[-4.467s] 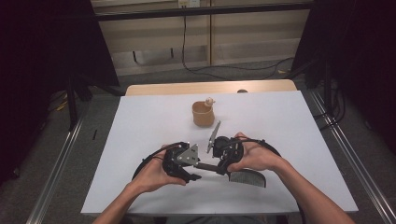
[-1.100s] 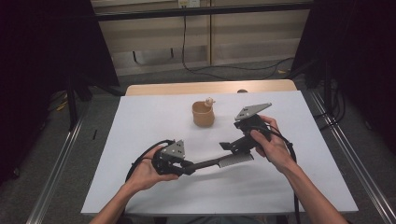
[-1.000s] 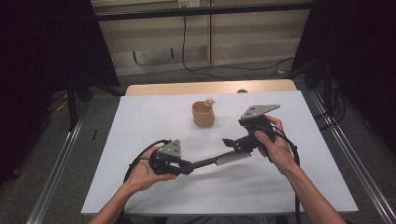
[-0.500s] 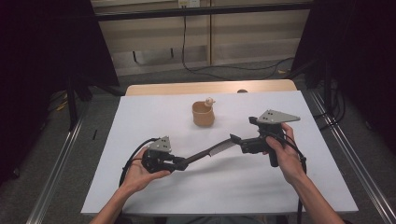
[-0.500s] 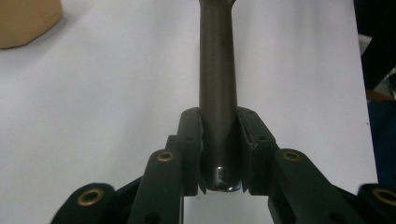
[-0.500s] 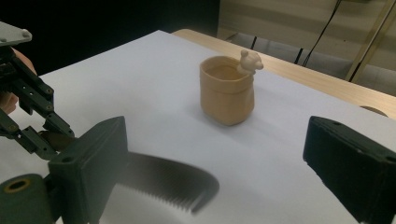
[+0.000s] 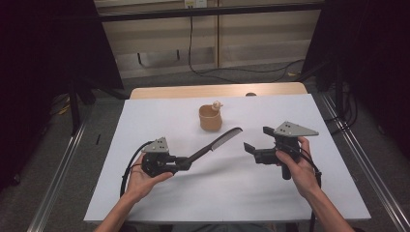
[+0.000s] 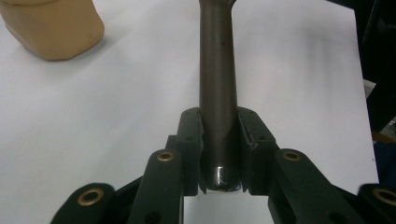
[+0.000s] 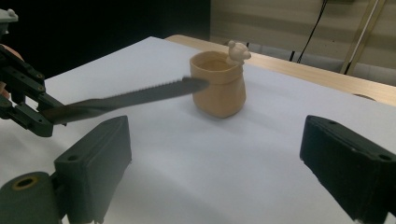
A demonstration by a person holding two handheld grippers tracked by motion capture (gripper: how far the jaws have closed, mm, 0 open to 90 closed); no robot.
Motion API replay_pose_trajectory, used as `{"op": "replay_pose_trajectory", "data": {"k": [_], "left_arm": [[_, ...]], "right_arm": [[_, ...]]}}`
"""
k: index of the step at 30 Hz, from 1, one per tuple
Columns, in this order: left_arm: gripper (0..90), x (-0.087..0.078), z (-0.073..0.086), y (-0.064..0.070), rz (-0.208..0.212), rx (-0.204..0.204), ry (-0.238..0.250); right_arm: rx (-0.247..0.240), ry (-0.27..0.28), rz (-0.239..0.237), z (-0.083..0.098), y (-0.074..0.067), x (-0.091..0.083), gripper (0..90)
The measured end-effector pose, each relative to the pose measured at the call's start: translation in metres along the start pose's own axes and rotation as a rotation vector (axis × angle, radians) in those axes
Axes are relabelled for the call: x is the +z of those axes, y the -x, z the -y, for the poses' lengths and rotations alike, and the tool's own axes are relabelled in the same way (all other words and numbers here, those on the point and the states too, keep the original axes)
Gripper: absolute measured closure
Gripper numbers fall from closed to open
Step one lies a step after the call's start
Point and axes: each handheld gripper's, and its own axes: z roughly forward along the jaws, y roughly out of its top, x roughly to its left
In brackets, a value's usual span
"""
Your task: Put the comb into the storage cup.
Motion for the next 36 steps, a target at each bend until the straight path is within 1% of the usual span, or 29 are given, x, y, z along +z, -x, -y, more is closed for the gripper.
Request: {"op": "replay_pose_trajectory", "data": {"k": [1, 3, 4, 5, 6, 8, 9, 10, 11, 12, 13, 16, 17, 18, 20, 21, 23, 25, 30, 31, 32, 33, 34, 36], "left_arm": [[72.9, -0.001, 0.0, 0.0, -0.001, 0.004, 0.003], [72.9, -0.002, 0.0, 0.0, 0.0, -0.009, 0.02], [72.9, -0.003, -0.001, 0.0, -0.001, -0.009, 0.027], [72.9, -0.004, -0.001, 0.0, 0.0, -0.022, 0.048], [72.9, -0.004, -0.001, 0.0, 0.0, -0.022, 0.048], [72.9, -0.005, -0.002, 0.001, -0.006, -0.02, 0.065], [72.9, -0.005, -0.002, 0.002, 0.007, -0.02, 0.07], [72.9, -0.005, -0.002, 0.002, -0.001, -0.011, 0.073], [72.9, -0.005, -0.003, 0.003, -0.003, -0.015, 0.075], [72.9, -0.005, -0.003, 0.003, -0.002, -0.017, 0.08], [72.9, -0.005, -0.003, 0.003, -0.001, -0.015, 0.089], [72.9, -0.006, -0.005, 0.004, 0.001, -0.024, 0.121], [72.9, -0.007, -0.005, 0.003, 0.004, -0.025, 0.122], [72.9, -0.008, -0.005, 0.003, 0.001, -0.033, 0.137], [72.9, -0.009, -0.006, 0.003, 0.0, -0.033, 0.148], [72.9, -0.009, -0.006, 0.004, -0.006, -0.031, 0.154], [72.9, -0.01, -0.007, 0.005, -0.01, -0.024, 0.162], [72.9, -0.01, -0.008, 0.007, -0.013, -0.018, 0.165], [72.9, -0.01, -0.012, 0.01, -0.014, -0.007, 0.185], [72.9, -0.01, -0.013, 0.011, -0.016, -0.006, 0.19], [72.9, -0.01, -0.014, 0.011, -0.014, -0.004, 0.195], [72.9, -0.01, -0.015, 0.012, -0.017, 0.0, 0.199], [72.9, -0.01, -0.015, 0.012, -0.011, -0.007, 0.208], [72.9, -0.011, -0.018, 0.014, -0.01, -0.004, 0.213]], "right_arm": [[0.002, 0.003, -0.004, 0.002, 0.0, 0.001, 8.0], [0.008, -0.001, -0.009, 0.004, -0.002, 0.003, 7.7], [0.001, 0.0, -0.016, 0.006, -0.003, 0.004, 7.7], [0.001, 0.004, -0.014, 0.006, -0.004, 0.006, 7.6], [0.001, 0.004, -0.014, 0.006, -0.004, 0.006, 7.6], [-0.004, 0.014, -0.029, 0.008, -0.006, 0.008, 6.3], [-0.002, 0.023, -0.031, 0.009, -0.006, 0.009, 6.2], [0.001, 0.026, -0.028, 0.011, -0.007, 0.011, 6.4], [-0.004, 0.026, -0.033, 0.011, -0.007, 0.012, 5.9], [0.006, 0.036, -0.045, 0.013, -0.009, 0.014, 3.3], [0.006, 0.036, -0.045, 0.013, -0.009, 0.014, 3.3], [0.007, 0.051, -0.076, 0.013, -0.012, 0.014, 3.6], [0.006, 0.064, -0.09, 0.013, -0.013, 0.014, 3.3], [0.0, 0.08, -0.103, 0.013, -0.016, 0.015, 3.4], [0.001, 0.085, -0.108, 0.013, -0.017, 0.015, 3.4], [0.007, 0.096, -0.11, 0.013, -0.018, 0.016, 3.6], [0.015, 0.12, -0.132, 0.014, -0.021, 0.016, 3.5], [0.018, 0.143, -0.142, 0.014, -0.024, 0.017, 3.4], [0.04, 0.182, -0.187, 0.012, -0.029, 0.018, 2.5], [0.041, 0.189, -0.188, 0.011, -0.031, 0.019, 2.6], [0.046, 0.197, -0.213, 0.01, -0.034, 0.019, 2.1], [0.046, 0.197, -0.213, 0.01, -0.034, 0.019, 2.1], [0.05, 0.204, -0.218, 0.009, -0.035, 0.02, 1.9], [0.056, 0.214, -0.239, 0.007, -0.04, 0.022, 1.9]]}}
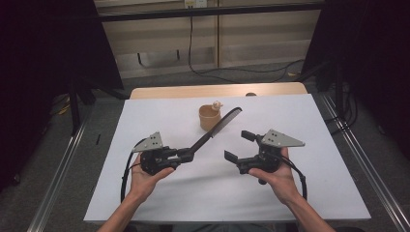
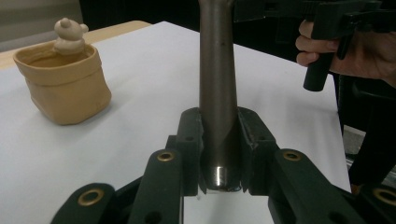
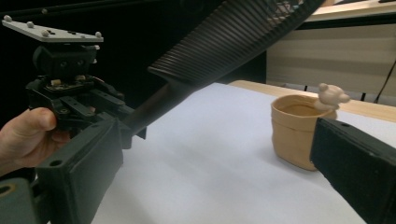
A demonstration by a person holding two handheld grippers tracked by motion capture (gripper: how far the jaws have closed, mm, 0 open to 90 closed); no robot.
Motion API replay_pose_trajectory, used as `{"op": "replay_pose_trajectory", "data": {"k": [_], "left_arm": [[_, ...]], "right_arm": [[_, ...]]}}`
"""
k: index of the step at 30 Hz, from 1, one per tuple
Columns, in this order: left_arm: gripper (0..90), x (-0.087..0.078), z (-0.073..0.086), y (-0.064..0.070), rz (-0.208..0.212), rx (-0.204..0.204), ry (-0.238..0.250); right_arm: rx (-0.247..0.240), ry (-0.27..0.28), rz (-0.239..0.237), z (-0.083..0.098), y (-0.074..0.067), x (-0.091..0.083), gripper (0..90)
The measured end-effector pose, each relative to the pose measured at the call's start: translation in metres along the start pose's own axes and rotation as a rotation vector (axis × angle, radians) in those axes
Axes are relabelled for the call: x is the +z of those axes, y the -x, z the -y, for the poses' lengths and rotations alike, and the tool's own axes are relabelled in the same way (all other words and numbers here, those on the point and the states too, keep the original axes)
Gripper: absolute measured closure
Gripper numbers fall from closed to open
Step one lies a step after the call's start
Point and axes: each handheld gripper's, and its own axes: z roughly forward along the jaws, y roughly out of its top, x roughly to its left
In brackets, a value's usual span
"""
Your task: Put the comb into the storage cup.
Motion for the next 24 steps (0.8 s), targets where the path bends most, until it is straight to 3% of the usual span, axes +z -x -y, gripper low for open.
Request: {"op": "replay_pose_trajectory", "data": {"k": [6, 24], "left_arm": [[72.9, -0.002, -0.004, 0.003, 0.004, 0.008, 0.01], [72.9, 0.011, -0.013, 0.011, 0.015, 0.043, 0.009]], "right_arm": [[0.005, -0.001, -0.013, 0.0, -0.005, 0.003, 2.3], [0.118, 0.078, -0.099, -0.002, -0.015, 0.019, 7.0]]}}
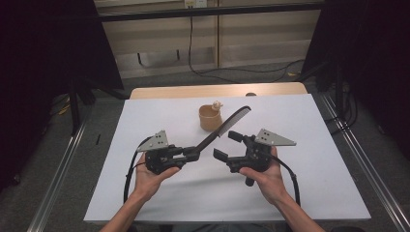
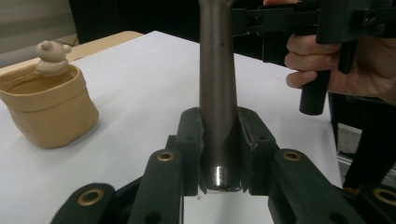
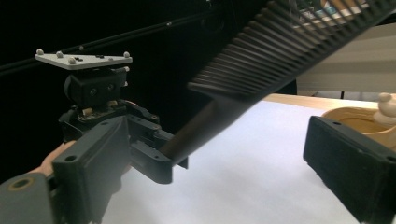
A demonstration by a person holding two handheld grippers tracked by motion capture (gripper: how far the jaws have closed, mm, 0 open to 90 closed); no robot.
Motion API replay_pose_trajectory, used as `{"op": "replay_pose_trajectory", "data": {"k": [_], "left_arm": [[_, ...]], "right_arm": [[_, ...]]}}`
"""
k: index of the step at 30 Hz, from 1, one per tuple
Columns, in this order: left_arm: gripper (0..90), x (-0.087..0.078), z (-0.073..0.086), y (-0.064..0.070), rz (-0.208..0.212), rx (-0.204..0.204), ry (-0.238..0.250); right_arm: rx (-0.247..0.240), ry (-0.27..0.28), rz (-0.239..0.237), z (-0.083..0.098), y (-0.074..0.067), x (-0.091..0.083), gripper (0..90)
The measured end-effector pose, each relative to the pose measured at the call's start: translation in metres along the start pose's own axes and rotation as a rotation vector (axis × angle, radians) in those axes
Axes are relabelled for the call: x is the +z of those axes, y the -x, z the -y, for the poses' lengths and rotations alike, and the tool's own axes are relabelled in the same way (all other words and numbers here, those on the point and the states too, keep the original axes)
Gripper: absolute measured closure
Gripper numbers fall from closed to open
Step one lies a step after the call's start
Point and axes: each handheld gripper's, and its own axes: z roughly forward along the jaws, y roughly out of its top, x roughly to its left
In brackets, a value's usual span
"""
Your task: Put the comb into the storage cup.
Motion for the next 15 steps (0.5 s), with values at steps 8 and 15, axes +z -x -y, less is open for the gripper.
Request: {"op": "replay_pose_trajectory", "data": {"k": [8, 15], "left_arm": [[72.9, 0.002, 0.0, -0.001, 0.003, 0.005, 0.001], [72.9, 0.001, 0.0, 0.0, 0.005, 0.01, 0.001]], "right_arm": [[0.074, 0.028, -0.046, 0.002, 0.001, 0.008, 12.1], [0.117, 0.025, -0.063, 0.007, 0.001, 0.013, 25.4]]}}
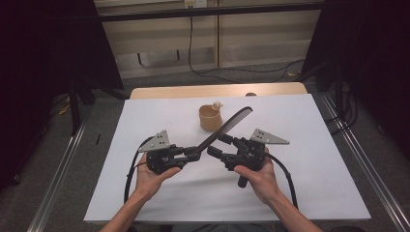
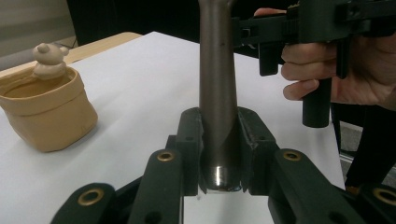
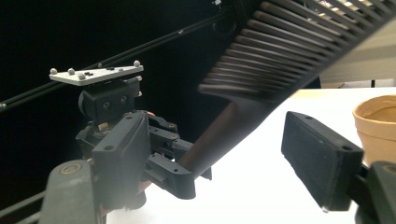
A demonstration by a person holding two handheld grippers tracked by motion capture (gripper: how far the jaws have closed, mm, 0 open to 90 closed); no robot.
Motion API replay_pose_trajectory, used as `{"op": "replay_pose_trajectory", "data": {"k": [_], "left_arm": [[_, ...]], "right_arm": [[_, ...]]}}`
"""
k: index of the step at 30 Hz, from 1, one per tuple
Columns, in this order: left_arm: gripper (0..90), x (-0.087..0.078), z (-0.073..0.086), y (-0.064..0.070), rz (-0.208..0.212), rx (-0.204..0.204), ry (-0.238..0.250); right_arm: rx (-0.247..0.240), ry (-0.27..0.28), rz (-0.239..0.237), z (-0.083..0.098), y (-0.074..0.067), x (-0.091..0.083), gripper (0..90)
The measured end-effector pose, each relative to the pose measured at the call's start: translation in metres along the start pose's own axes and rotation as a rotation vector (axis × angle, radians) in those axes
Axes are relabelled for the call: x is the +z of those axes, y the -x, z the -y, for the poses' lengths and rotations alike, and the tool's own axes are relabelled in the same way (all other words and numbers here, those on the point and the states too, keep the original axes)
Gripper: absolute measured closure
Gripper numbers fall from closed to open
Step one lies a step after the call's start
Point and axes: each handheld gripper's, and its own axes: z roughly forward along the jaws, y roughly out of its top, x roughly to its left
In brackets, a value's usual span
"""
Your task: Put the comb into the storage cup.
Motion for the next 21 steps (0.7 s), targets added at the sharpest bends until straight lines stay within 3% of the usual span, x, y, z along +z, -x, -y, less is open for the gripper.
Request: {"op": "replay_pose_trajectory", "data": {"k": [7, 21], "left_arm": [[72.9, 0.0025, 0.0004, 0.0011, 0.004, 0.0, -0.003], [72.9, 0.0038, 0.0008, 0.0005, 0.019, -0.009, 0.002]], "right_arm": [[0.04, 0.021, 0.004, 0.0001, 0.0011, -0.0004, 32.3], [0.095, 0.035, 0.009, 0.004, 0.0056, 0.0044, 54.9]]}}
